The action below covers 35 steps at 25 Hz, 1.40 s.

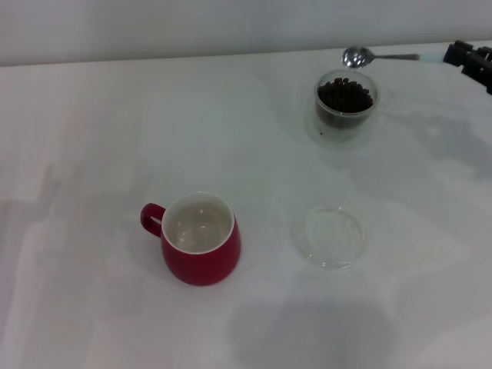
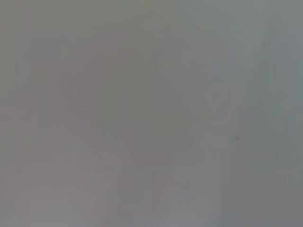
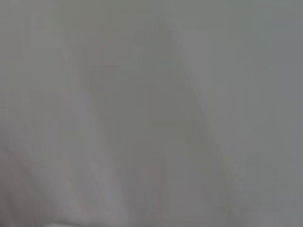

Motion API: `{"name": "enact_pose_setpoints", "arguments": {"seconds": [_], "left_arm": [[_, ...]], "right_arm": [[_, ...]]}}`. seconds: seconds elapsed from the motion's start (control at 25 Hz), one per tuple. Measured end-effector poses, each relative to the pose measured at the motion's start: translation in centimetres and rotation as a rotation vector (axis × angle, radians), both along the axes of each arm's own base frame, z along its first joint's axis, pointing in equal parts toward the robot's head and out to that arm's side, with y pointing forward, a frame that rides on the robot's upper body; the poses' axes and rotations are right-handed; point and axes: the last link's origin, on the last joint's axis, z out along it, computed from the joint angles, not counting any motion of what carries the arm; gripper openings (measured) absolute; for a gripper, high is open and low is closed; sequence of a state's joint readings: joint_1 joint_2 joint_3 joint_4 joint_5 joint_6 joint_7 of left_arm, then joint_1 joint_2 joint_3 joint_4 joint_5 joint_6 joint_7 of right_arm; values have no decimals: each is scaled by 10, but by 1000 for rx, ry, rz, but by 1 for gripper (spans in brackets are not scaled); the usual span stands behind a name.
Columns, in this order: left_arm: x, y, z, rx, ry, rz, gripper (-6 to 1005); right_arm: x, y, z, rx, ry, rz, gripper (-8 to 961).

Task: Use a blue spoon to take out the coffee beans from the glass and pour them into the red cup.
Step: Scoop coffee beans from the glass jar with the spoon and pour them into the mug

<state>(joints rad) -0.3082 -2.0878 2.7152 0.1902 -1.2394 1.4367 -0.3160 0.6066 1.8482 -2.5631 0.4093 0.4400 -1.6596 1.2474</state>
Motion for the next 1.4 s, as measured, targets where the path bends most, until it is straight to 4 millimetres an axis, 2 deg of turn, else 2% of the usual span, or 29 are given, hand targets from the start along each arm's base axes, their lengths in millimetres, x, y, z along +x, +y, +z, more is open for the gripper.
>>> {"name": "enact_pose_setpoints", "arguments": {"seconds": [0.28,0.6,0.96,1.4], "left_arm": [[-1,0,0,-1,2,2,892],[-1,-1,0,-1,2,4,891],[-2,-2,0,0,2,6,891],[2,3,1,1,1,-7,892]], "right_arm": [[-5,8,-7,-3,-80,41,150],[-6,22,-2,-8,-196,20,151],[-6,24,2,-32,-286,7,151],[-9,26,-7,-74,-312,10,152]]}}
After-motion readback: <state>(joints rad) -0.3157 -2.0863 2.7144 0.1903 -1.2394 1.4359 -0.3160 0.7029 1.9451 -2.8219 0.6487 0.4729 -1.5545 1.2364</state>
